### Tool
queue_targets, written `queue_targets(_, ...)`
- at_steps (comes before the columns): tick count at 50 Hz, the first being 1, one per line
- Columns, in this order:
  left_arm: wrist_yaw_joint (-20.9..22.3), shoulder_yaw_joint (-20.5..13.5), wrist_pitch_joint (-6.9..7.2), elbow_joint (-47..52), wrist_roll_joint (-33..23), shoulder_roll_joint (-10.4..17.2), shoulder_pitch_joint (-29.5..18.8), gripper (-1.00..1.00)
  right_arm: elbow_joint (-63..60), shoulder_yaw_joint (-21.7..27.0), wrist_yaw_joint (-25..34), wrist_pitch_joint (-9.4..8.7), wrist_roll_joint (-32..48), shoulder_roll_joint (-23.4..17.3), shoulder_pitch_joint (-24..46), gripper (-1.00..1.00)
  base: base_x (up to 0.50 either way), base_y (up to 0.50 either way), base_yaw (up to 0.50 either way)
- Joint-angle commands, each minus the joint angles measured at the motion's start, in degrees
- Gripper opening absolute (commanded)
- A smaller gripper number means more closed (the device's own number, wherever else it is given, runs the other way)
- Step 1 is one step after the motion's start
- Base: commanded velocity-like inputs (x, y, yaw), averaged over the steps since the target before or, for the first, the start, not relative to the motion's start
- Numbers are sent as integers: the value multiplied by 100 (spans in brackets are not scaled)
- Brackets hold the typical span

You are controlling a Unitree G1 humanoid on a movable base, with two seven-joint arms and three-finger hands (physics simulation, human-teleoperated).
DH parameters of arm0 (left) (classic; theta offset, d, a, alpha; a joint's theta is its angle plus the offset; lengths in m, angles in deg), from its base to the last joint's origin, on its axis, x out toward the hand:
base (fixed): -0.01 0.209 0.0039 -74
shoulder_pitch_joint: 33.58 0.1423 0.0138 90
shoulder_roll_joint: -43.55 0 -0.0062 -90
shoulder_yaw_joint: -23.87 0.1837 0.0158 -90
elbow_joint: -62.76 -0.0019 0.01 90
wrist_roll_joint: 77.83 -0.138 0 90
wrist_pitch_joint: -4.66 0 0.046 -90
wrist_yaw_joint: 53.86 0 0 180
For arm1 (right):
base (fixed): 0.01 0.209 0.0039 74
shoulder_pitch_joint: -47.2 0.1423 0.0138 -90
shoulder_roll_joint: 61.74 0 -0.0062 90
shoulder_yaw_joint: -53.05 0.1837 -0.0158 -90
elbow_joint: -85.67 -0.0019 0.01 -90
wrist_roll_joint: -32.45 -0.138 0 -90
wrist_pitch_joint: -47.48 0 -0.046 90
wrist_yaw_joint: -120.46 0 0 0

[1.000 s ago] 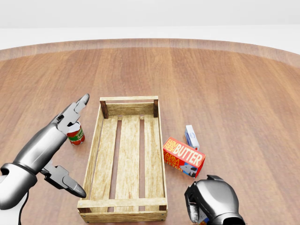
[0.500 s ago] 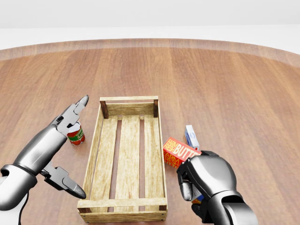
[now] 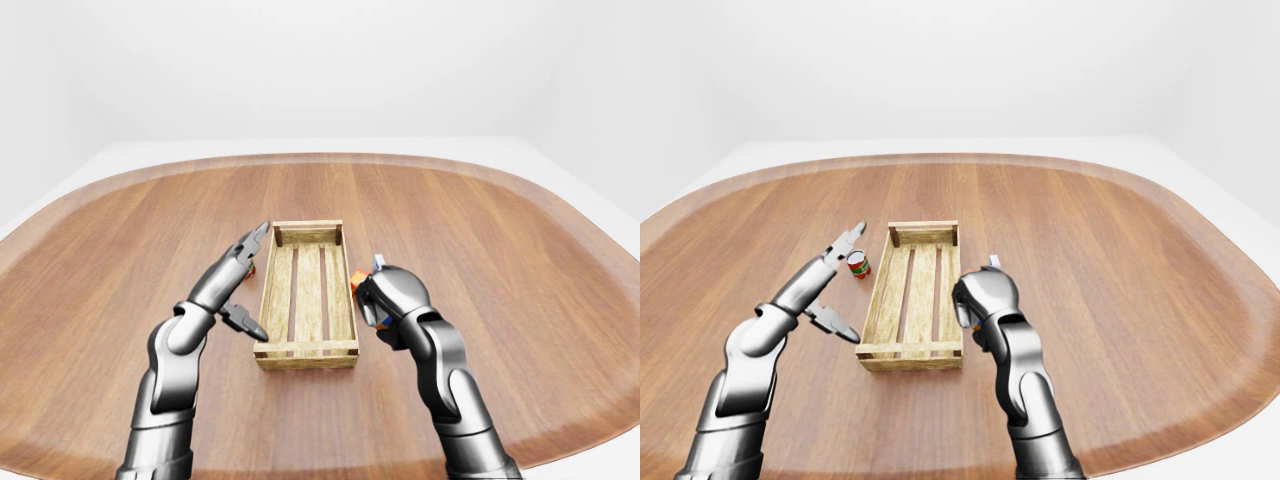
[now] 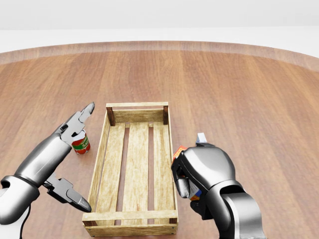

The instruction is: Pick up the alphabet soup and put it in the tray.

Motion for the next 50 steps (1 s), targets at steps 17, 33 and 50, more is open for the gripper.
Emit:
queue_targets(17, 49, -139, 0, 124, 86, 55, 121, 100, 599, -238, 463, 0, 358, 350, 1059, -100, 0, 0, 0)
queue_targets(33, -24, -70, 0, -61, 41, 26, 108, 100, 1484, -333, 338, 0, 566, 576, 1663, -100, 0, 0, 0)
queue_targets(50, -37, -23, 0, -141, -7, 19, 46, 100, 1647, -414, 762, 0, 982, 796, 2209, -100, 0, 0, 0)
